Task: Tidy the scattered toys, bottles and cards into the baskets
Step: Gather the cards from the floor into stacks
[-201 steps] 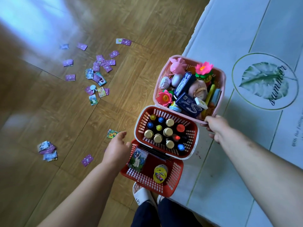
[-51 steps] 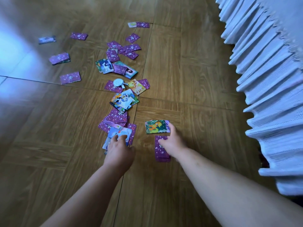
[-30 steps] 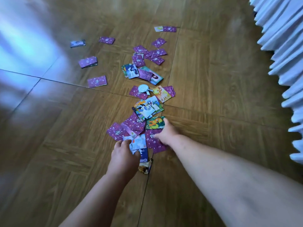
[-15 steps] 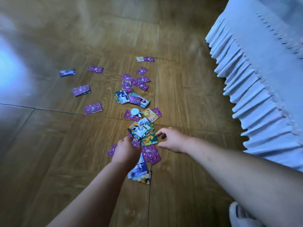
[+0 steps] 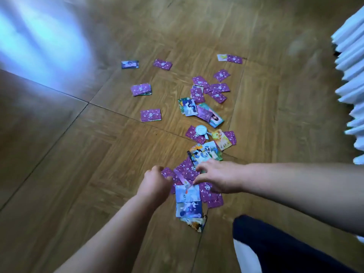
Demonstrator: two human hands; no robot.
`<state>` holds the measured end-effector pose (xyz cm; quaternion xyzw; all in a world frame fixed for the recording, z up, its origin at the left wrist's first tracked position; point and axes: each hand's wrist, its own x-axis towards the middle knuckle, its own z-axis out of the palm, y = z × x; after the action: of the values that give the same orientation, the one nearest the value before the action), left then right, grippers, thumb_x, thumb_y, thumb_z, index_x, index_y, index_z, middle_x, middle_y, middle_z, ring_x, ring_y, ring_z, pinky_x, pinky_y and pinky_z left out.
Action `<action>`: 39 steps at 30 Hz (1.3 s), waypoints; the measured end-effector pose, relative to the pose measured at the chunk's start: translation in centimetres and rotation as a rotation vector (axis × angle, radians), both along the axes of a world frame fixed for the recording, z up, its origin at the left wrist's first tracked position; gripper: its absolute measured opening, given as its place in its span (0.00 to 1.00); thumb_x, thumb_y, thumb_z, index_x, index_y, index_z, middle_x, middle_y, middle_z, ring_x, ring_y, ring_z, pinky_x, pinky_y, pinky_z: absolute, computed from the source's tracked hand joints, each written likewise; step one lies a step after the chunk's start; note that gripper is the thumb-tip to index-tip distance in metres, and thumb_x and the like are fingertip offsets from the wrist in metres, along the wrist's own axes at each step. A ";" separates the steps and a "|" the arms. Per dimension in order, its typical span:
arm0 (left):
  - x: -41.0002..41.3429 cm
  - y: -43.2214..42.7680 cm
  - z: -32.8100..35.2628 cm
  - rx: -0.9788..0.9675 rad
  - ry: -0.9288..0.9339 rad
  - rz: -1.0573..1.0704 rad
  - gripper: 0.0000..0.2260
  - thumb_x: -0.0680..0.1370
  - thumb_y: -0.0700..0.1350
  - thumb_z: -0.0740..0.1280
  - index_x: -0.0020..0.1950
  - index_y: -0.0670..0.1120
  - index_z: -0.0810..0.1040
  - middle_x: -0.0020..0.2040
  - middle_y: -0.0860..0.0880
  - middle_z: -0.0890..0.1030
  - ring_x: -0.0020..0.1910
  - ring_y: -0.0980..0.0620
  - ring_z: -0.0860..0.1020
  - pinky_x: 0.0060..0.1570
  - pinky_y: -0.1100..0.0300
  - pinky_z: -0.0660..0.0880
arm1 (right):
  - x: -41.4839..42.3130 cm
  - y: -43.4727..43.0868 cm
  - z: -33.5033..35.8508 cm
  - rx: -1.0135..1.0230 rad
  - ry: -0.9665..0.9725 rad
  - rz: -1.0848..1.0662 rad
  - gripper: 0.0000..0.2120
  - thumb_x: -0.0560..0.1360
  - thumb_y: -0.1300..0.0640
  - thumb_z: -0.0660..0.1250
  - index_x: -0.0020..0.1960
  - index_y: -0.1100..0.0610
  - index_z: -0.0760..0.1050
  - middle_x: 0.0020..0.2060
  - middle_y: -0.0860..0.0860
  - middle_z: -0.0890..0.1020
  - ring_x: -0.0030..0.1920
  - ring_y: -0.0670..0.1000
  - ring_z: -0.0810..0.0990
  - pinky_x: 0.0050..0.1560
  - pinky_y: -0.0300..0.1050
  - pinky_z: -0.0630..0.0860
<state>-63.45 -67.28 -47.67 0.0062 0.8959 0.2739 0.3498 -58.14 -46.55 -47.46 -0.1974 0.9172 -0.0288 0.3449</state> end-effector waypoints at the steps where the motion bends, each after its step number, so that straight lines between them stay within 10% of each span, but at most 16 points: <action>1: -0.1 0.0 -0.6 -0.024 -0.010 0.019 0.22 0.79 0.50 0.64 0.72 0.46 0.69 0.68 0.42 0.74 0.62 0.44 0.76 0.55 0.58 0.71 | -0.2 -0.3 -1.6 0.012 -0.020 0.105 0.26 0.77 0.54 0.65 0.73 0.42 0.63 0.75 0.54 0.57 0.73 0.58 0.58 0.67 0.55 0.66; 6: -1.1 0.5 -3.8 -0.133 -0.038 0.083 0.22 0.79 0.50 0.64 0.72 0.46 0.69 0.71 0.43 0.70 0.66 0.44 0.74 0.62 0.56 0.70 | -0.2 -3.0 -10.3 0.056 -0.099 0.586 0.32 0.79 0.49 0.60 0.77 0.38 0.47 0.77 0.52 0.33 0.76 0.61 0.34 0.72 0.68 0.43; 10: -1.6 1.4 -5.0 -0.156 -0.051 0.133 0.22 0.79 0.49 0.64 0.72 0.45 0.70 0.70 0.42 0.71 0.66 0.45 0.74 0.61 0.58 0.69 | -1.4 -2.0 -13.3 0.016 -0.048 0.763 0.32 0.80 0.49 0.57 0.77 0.38 0.42 0.77 0.52 0.34 0.74 0.61 0.29 0.68 0.72 0.35; 22: -5.5 7.0 -4.9 -0.247 0.000 0.151 0.23 0.79 0.51 0.64 0.73 0.48 0.68 0.71 0.43 0.69 0.66 0.44 0.73 0.62 0.55 0.70 | -14.1 8.6 -12.3 0.095 0.145 0.317 0.33 0.78 0.37 0.57 0.77 0.37 0.44 0.78 0.50 0.37 0.77 0.56 0.38 0.75 0.57 0.41; 27: -6.0 8.5 -4.6 -0.261 0.031 0.154 0.23 0.79 0.50 0.64 0.73 0.48 0.68 0.70 0.43 0.71 0.64 0.44 0.74 0.61 0.55 0.70 | -9.0 8.9 -12.9 -0.215 0.348 0.402 0.36 0.60 0.33 0.75 0.63 0.48 0.78 0.66 0.58 0.75 0.65 0.62 0.75 0.61 0.65 0.72; 33: -4.6 8.1 -5.2 -0.271 0.006 0.174 0.23 0.79 0.50 0.65 0.72 0.47 0.69 0.69 0.43 0.71 0.61 0.43 0.76 0.57 0.55 0.72 | -2.9 5.3 -14.7 -0.059 0.090 0.367 0.47 0.70 0.31 0.63 0.79 0.48 0.45 0.78 0.55 0.39 0.77 0.58 0.35 0.72 0.59 0.32; 39: -3.6 6.7 -4.8 -0.278 0.023 0.171 0.23 0.79 0.51 0.65 0.73 0.48 0.68 0.70 0.44 0.71 0.62 0.44 0.75 0.57 0.54 0.72 | -7.7 7.9 -13.0 0.075 0.285 -0.003 0.37 0.76 0.39 0.62 0.78 0.50 0.49 0.78 0.55 0.45 0.77 0.58 0.42 0.75 0.59 0.42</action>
<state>-67.07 -60.61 -52.43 -0.1156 0.9263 0.1762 0.3124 -65.85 -38.64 -60.46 -0.1851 0.9576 0.0332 0.2184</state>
